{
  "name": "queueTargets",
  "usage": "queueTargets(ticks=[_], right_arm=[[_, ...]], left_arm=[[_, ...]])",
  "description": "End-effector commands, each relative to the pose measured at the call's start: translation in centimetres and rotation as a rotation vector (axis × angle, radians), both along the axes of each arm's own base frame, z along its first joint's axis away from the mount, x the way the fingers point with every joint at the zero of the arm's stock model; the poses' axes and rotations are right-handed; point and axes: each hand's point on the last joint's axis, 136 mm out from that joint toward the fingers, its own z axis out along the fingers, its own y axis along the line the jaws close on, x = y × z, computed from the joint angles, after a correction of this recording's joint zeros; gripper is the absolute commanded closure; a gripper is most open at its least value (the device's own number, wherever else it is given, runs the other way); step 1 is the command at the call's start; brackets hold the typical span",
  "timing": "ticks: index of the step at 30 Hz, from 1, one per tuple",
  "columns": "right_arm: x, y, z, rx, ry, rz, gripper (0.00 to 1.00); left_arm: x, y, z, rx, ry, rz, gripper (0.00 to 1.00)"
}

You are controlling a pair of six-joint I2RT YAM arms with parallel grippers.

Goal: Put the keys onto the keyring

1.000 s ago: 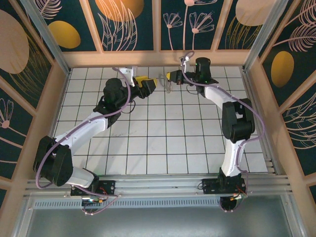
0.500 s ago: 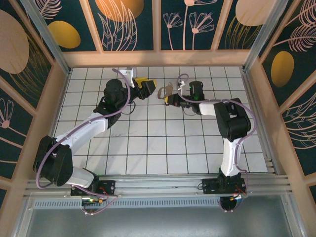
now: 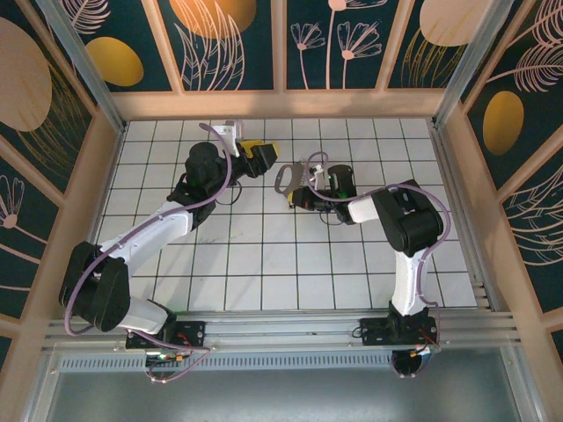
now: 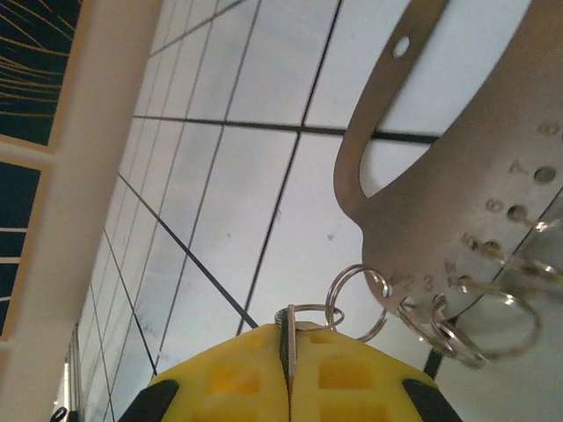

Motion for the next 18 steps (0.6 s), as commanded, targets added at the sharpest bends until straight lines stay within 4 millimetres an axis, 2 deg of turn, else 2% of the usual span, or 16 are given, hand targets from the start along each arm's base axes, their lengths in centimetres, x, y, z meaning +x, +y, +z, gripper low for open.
queueTargets(ticks=[1, 2, 5, 9, 14, 16, 17, 18], right_arm=[[-0.8, 0.6, 2.0, 0.023, -0.055, 0.003, 0.97], [-1.2, 0.8, 1.9, 0.023, -0.047, 0.01, 0.93], [-3.3, 1.4, 2.4, 0.032, -0.038, 0.047, 0.71], [-6.9, 1.4, 5.2, 0.065, -0.08, 0.096, 0.55], [-8.7, -1.5, 8.2, 0.037, -0.15, 0.05, 0.41], [-8.6, -3.0, 9.5, 0.025, -0.187, 0.008, 0.29], [-8.3, -4.0, 10.1, 0.01, -0.201, -0.022, 0.27], [-7.9, -4.8, 10.8, -0.004, -0.219, -0.049, 0.12]], left_arm=[[-0.3, -0.5, 0.1, -0.021, -0.005, -0.028, 0.33], [-0.3, -0.5, 0.0, -0.021, -0.004, -0.031, 0.33], [-0.4, -0.8, 0.0, -0.022, 0.005, -0.047, 0.32], [-0.8, -1.0, 0.1, -0.036, 0.011, -0.069, 0.3], [-1.6, -0.4, -0.2, -0.051, 0.017, -0.063, 0.23], [-1.8, 0.2, -0.2, -0.044, 0.017, -0.038, 0.08], [-1.9, 0.6, -0.3, -0.036, 0.016, -0.017, 0.02], [-1.9, 1.2, -0.3, -0.028, 0.015, 0.01, 0.01]])
